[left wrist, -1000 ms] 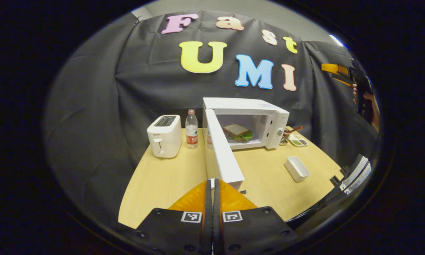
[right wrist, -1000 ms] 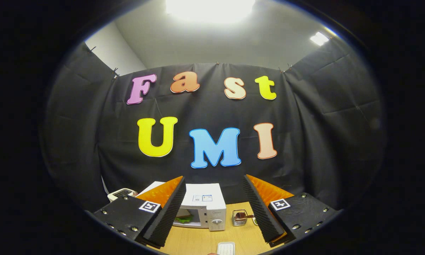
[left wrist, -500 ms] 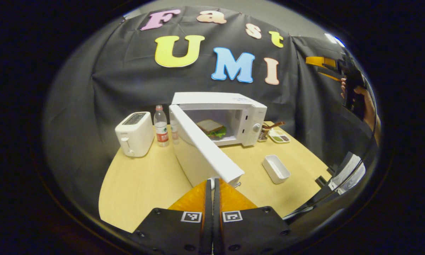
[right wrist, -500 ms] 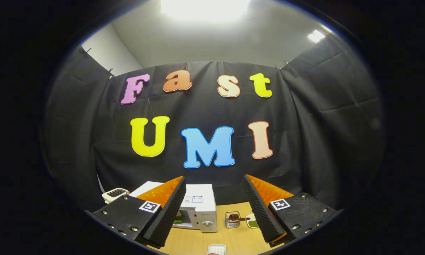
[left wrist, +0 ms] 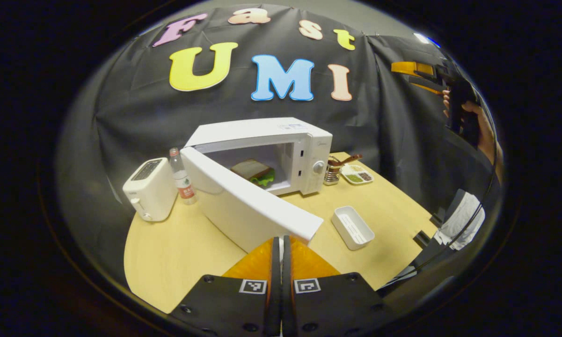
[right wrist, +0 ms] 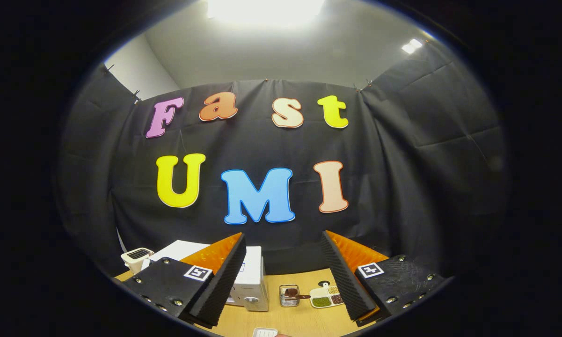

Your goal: Open the microwave oven with the left hand, put the food in, and close the microwave oven.

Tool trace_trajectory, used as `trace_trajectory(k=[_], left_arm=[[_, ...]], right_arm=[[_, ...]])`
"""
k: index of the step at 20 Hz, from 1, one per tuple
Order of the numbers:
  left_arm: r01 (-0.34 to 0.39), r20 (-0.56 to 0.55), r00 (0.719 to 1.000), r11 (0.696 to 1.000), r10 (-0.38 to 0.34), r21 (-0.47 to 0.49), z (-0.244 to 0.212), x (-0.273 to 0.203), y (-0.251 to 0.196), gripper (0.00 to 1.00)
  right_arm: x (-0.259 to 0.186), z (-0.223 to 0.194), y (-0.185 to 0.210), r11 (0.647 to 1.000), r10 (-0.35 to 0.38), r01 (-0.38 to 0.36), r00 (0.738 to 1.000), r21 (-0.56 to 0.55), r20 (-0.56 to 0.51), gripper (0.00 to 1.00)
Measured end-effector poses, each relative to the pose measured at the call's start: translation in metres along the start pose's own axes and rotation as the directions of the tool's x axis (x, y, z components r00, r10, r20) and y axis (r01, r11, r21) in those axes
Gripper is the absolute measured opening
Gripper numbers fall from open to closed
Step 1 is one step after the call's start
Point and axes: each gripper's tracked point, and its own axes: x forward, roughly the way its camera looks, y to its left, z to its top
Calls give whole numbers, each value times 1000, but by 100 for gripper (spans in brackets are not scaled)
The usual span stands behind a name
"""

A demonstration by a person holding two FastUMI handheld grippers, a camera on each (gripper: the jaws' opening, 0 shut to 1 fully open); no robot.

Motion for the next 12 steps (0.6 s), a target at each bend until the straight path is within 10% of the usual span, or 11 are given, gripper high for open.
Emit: trace_trajectory(k=[12], left_arm=[[63, 18, 998, 995, -65, 78, 63, 99, -50, 7]], right_arm=[[12, 0, -50, 999, -33, 34, 999, -22, 40, 97]])
